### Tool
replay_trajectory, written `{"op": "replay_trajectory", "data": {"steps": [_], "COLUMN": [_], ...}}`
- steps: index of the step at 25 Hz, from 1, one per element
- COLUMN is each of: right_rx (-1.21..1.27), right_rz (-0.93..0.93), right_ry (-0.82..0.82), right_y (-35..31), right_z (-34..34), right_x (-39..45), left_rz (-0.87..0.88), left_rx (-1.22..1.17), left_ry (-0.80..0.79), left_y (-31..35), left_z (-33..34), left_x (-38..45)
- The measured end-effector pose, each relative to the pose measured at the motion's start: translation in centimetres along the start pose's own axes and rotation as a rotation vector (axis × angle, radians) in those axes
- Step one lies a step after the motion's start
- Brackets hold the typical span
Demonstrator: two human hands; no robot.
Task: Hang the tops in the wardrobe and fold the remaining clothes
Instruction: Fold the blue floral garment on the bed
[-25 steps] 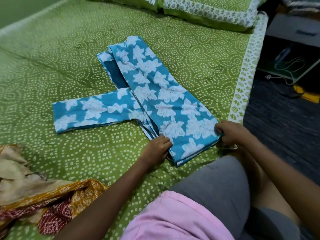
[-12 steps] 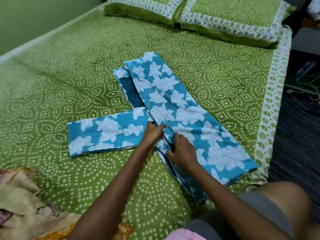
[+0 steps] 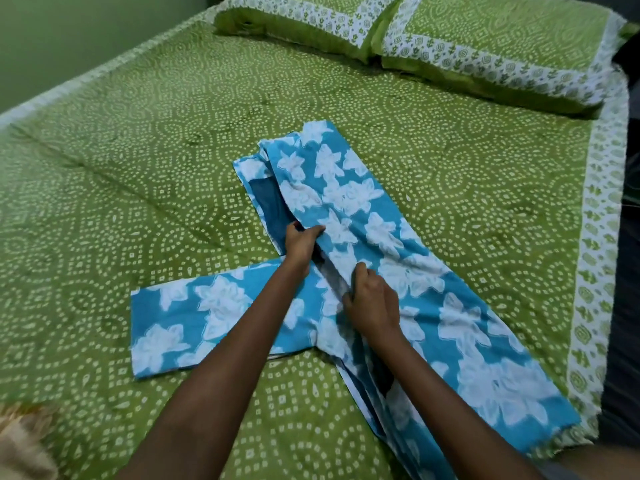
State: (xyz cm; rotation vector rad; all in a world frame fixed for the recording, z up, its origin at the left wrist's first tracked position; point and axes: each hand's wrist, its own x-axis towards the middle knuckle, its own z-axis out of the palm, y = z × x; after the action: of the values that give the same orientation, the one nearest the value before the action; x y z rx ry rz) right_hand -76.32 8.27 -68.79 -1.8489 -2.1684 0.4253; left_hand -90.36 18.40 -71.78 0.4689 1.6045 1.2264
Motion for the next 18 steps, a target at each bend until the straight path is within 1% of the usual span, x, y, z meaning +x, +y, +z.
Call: {"op": "replay_trajectory", "data": {"steps": [2, 4, 5, 7, 9, 11, 12, 13, 14, 16, 17, 18], "right_rx": [0.036, 0.047, 0.098, 0.355, 0.652, 0.828, 0.855, 0.818, 0.724, 0.437, 0.313, 0.243], "right_rz": [0.04, 0.022, -0.002, 0.021, 0.114, 0.178, 0.17, 0.143, 0.115, 0.054, 0.034, 0.021], "right_ry": [0.025, 0.049, 0.088, 0.235, 0.323, 0.309, 0.266, 0.206, 0.133, -0.039, -0.078, -0.067], "right_y": [-0.1, -0.5, -0.6, -0.5, 0.1, 0.7, 0.9, 1.1, 1.3, 1.4, 1.1, 0.5], "right_z": [-0.4, -0.6, -0.6, -0.7, -0.9, -1.2, -1.2, -1.3, -1.3, -0.7, -0.5, -0.6], "right_x": [1.9, 3.5, 3.9, 4.4, 4.9, 5.0, 4.9, 4.9, 4.8, 4.5, 4.4, 4.2], "left_rz": [-0.021, -0.01, -0.013, -0.055, -0.115, -0.135, -0.13, -0.125, -0.117, -0.091, -0.077, -0.035], "left_rx": [-0.049, -0.094, -0.115, -0.204, -0.284, -0.295, -0.297, -0.29, -0.271, -0.235, -0.223, -0.208], "left_ry": [-0.07, -0.146, -0.174, -0.233, -0.263, -0.239, -0.229, -0.208, -0.177, -0.102, -0.053, 0.008], "left_y": [0.2, 0.9, 1.4, 2.7, 4.5, 6.6, 7.7, 8.6, 9.4, 10.3, 10.7, 11.1], "left_z": [0.2, 0.7, 1.1, 1.9, 2.7, 3.3, 3.3, 3.2, 3.0, 2.0, 1.4, 0.6], "left_x": [1.0, 1.8, 2.0, 2.9, 4.4, 6.1, 7.0, 7.8, 8.6, 10.5, 11.6, 12.9]}}
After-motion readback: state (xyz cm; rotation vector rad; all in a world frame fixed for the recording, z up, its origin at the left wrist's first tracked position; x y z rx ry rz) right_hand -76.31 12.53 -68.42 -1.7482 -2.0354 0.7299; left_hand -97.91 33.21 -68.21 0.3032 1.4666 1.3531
